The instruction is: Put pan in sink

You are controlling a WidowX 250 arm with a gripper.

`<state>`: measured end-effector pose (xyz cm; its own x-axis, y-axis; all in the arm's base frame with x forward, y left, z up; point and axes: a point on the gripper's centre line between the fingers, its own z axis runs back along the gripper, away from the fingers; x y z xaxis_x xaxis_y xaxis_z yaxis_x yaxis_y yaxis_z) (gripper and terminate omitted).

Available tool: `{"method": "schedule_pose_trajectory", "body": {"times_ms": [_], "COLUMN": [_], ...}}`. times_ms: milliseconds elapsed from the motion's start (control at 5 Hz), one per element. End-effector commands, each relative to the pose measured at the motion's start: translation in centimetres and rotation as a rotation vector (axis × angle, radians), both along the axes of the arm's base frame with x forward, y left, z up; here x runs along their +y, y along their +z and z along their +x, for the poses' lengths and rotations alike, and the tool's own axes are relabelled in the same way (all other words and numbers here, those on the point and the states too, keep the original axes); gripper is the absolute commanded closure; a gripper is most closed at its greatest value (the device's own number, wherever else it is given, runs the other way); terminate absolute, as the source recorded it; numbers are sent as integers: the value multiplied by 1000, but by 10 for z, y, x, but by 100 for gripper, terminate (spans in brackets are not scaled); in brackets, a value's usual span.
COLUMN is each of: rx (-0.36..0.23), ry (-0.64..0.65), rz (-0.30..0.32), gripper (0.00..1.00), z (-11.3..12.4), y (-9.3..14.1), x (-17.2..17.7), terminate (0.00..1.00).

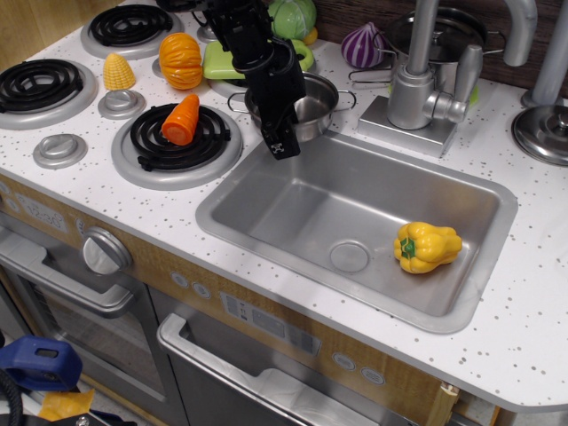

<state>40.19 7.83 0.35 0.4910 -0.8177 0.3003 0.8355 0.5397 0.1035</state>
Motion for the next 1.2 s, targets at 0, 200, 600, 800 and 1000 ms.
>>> {"method": "schedule_pose_trajectory", "body": {"times_ms": [0, 200, 600, 800, 1000], "rx": [-49, -44, -86, -133, -164], "ry": [27, 79, 260, 318, 339], "rz": [36, 54, 38, -21, -63], "gripper": [100, 100, 100, 100, 100], "z": [-3, -13, -51, -61, -62], "y": [32, 40, 31, 7, -7], "x": [-5, -15, -52, -66, -73], "terminate": [0, 0, 0, 0, 0]}}
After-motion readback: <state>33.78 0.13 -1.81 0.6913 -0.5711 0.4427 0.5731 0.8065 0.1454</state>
